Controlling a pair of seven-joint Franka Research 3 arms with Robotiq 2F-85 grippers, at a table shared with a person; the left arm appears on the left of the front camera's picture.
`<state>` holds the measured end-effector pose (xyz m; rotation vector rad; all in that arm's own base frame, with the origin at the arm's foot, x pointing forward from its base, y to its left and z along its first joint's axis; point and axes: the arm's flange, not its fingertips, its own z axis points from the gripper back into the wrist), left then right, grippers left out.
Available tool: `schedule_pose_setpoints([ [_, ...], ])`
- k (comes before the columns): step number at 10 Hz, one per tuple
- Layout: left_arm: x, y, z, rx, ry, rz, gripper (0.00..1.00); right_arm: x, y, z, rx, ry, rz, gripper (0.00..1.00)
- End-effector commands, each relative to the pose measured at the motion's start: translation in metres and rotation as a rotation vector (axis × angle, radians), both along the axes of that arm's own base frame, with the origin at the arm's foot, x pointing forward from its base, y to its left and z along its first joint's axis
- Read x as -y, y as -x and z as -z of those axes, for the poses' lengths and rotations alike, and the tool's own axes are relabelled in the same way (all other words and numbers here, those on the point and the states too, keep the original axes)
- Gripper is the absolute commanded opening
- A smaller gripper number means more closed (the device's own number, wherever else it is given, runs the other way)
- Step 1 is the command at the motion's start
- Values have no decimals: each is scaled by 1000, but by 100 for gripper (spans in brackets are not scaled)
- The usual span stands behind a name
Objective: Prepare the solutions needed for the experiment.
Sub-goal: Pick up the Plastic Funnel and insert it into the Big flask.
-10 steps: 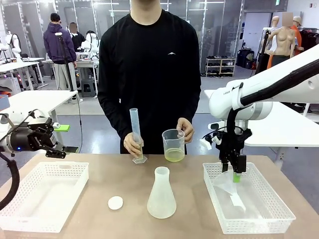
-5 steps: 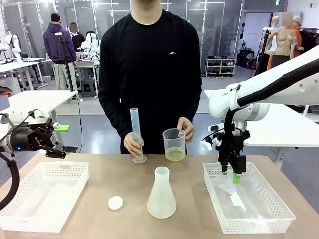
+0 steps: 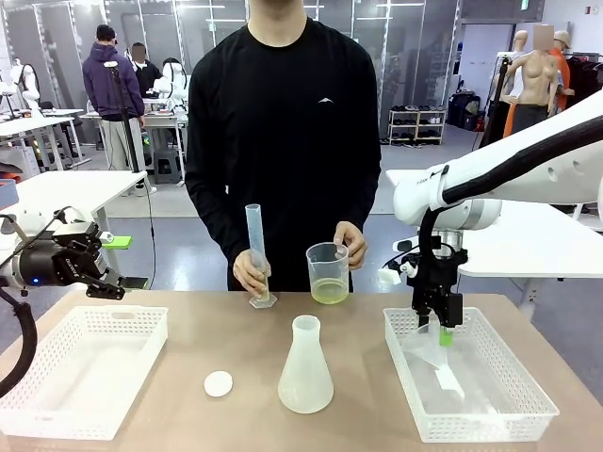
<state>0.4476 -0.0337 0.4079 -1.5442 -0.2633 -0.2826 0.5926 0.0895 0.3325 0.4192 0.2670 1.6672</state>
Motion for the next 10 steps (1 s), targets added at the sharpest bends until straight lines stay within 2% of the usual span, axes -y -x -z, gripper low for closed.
schedule_pose_setpoints([
  [1,1,1,-1,14,7,-4,100,0,-9,-5,-10,-8,-27,80],
  [2,1,1,-1,14,7,-4,100,0,-9,-5,-23,-6,-38,80],
  [3,1,1,-1,14,7,-4,100,0,-9,-5,-49,-8,-43,61],
  [4,1,1,-1,14,7,-4,100,0,-9,-5,-55,-9,-52,75],
  [5,1,1,-1,14,7,-4,100,-1,-9,-5,-51,-6,-49,41],
  [6,1,1,-1,14,7,-4,100,-1,-11,-5,-46,-3,-51,56],
  [7,1,1,-1,14,7,-4,100,-1,-12,-5,-53,2,-55,21],
  [8,1,1,-1,14,7,-4,100,-1,-15,-6,-52,4,-55,36],
  [9,1,1,-1,14,7,-4,100,-2,-17,-8,-56,8,-65,1],
  [10,1,1,-1,14,7,-4,100,-2,-19,-10,-60,16,-74,16],
])
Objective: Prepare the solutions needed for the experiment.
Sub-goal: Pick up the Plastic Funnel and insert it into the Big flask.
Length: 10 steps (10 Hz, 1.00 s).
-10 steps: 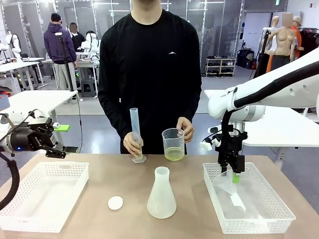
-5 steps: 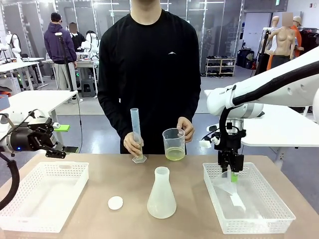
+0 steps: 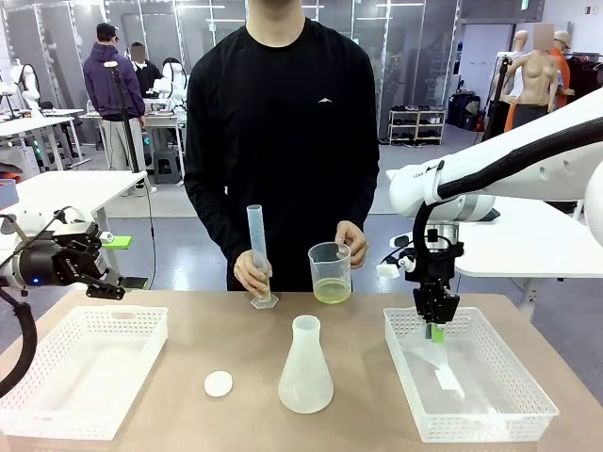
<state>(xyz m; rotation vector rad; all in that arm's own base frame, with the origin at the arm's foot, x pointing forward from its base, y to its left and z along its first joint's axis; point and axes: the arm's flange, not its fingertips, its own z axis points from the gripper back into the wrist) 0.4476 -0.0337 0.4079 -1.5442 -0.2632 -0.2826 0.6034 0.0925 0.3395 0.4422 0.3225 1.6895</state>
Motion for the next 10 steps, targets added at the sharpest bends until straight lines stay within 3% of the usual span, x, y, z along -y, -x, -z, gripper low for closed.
schedule_pose_setpoints([
  [1,1,1,-1,14,7,-4,100,1,-9,-4,-23,-2,-45,0],
  [3,1,1,-1,14,7,-4,100,2,-9,-5,-30,-6,-49,0],
  [5,1,1,-1,14,7,-4,100,-1,-2,-14,26,9,-37,0],
  [10,1,1,-1,14,7,-4,100,-24,67,-99,421,166,74,0],
])
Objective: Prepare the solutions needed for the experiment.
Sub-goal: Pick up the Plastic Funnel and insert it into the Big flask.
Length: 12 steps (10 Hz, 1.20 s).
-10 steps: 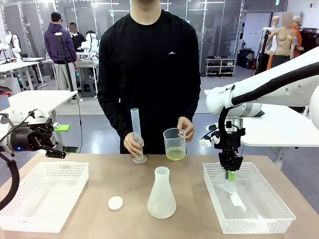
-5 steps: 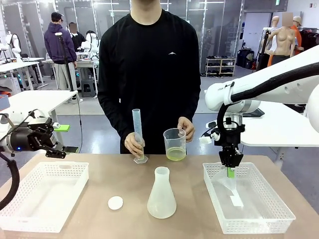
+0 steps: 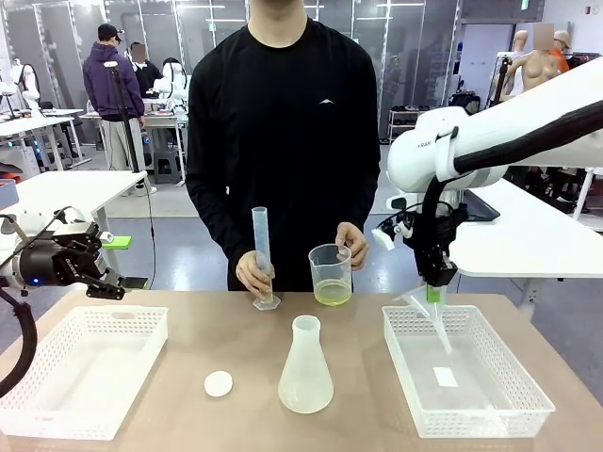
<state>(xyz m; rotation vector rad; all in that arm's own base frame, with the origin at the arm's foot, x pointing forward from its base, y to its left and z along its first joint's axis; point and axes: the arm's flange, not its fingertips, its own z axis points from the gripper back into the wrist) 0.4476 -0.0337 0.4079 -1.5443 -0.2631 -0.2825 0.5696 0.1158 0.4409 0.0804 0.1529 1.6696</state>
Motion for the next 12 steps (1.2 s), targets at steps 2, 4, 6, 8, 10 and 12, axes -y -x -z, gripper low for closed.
schedule_pose_setpoints([
  [2,1,1,-1,14,7,-4,100,-5,64,-35,248,100,49,0],
  [4,1,1,-1,14,7,-4,100,-9,98,-69,436,135,87,0],
  [6,1,1,-1,14,7,-4,100,-13,130,-96,596,123,99,0],
  [8,1,1,-1,14,7,-4,100,-14,152,-109,683,69,109,0],
  [10,1,1,-1,14,7,-4,100,-15,158,-110,685,51,116,0],
  [12,1,1,-1,14,7,-4,100,-17,158,-121,665,52,91,0],
])
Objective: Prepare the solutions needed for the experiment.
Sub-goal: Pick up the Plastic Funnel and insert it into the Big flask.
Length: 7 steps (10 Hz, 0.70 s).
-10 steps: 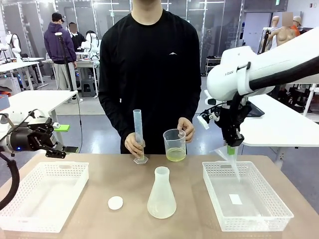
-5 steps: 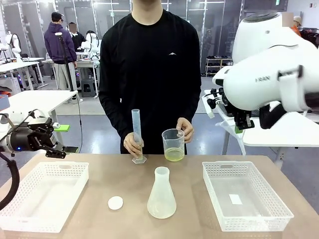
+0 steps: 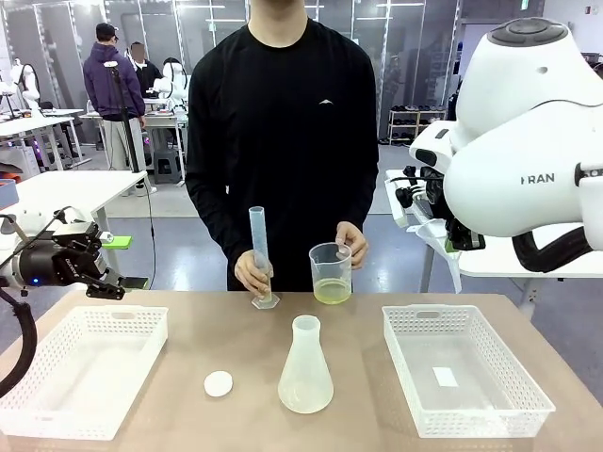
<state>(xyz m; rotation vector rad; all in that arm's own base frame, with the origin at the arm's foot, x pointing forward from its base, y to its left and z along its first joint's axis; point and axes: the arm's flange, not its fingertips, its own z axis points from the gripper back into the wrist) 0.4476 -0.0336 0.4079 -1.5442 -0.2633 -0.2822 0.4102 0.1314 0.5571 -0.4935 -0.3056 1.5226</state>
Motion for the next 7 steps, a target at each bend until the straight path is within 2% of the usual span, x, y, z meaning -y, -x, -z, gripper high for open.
schedule_pose_setpoints([
  [1,1,1,-1,14,7,-4,100,-1,-1,-5,3,1,2,0],
  [4,1,1,-1,14,7,-4,100,-1,-1,-5,3,1,2,0],
  [5,1,1,-1,14,7,-4,100,-1,0,-3,1,-8,-5,4],
  [7,1,1,-1,14,7,-4,100,-36,12,-4,51,-14,-156,4],
])
